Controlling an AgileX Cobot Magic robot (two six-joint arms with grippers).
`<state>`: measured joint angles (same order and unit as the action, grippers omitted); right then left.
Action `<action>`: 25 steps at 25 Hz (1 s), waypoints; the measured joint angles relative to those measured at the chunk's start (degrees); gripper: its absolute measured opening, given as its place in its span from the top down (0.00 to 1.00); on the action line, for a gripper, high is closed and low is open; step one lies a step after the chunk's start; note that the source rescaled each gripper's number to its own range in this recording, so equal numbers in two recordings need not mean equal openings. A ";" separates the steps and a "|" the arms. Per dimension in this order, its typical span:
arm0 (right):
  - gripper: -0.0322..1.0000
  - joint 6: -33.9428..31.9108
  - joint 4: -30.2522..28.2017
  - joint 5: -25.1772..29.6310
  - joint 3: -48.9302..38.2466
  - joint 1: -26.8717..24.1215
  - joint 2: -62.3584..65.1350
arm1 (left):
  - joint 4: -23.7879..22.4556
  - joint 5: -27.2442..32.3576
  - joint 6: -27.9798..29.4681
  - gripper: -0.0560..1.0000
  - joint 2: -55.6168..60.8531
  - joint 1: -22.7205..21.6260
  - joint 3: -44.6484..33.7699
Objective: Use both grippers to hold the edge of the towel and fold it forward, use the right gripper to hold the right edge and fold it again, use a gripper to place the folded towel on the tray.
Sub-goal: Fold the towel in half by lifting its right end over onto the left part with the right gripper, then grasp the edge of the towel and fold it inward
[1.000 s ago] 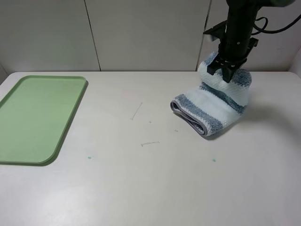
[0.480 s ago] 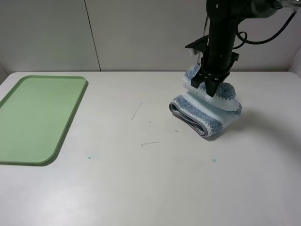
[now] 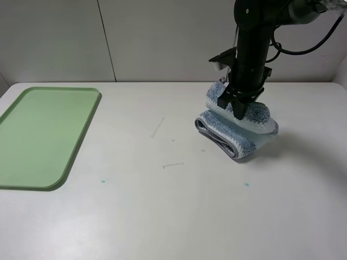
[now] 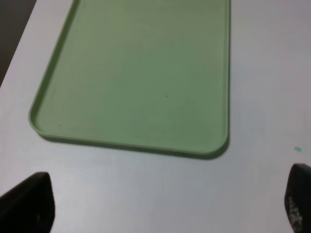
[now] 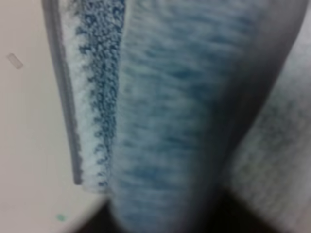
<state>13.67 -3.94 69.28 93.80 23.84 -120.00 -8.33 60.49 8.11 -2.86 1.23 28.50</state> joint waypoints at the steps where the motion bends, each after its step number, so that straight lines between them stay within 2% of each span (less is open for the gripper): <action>1: 0.24 -0.18 0.37 0.05 0.00 0.00 0.06 | 0.00 0.00 0.00 0.06 0.00 0.00 0.00; 2: 0.14 -0.34 0.71 0.05 0.00 0.00 0.06 | 0.00 0.00 0.00 0.06 0.00 0.00 0.00; 3: 0.08 -0.48 1.11 0.05 0.00 0.00 0.06 | 0.00 0.00 0.00 0.06 0.00 0.00 0.00; 6: 0.02 -0.92 2.36 0.05 0.00 0.00 0.06 | 0.00 0.00 0.00 0.06 0.00 0.00 0.00; 12: 0.00 -1.76 3.58 0.02 -0.23 0.00 2.60 | 0.00 0.00 0.00 0.06 0.00 0.00 0.00; 19: 0.00 -4.77 7.73 0.07 -0.34 0.00 14.67 | 0.00 0.00 0.00 0.06 0.00 0.00 0.00; 25: 0.00 -5.97 10.89 0.11 -8.22 0.00 26.78 | 0.00 0.00 0.00 0.06 0.00 0.00 0.00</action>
<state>7.70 6.96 69.39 85.58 23.84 -93.22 -8.33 60.49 8.11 -2.86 1.23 28.50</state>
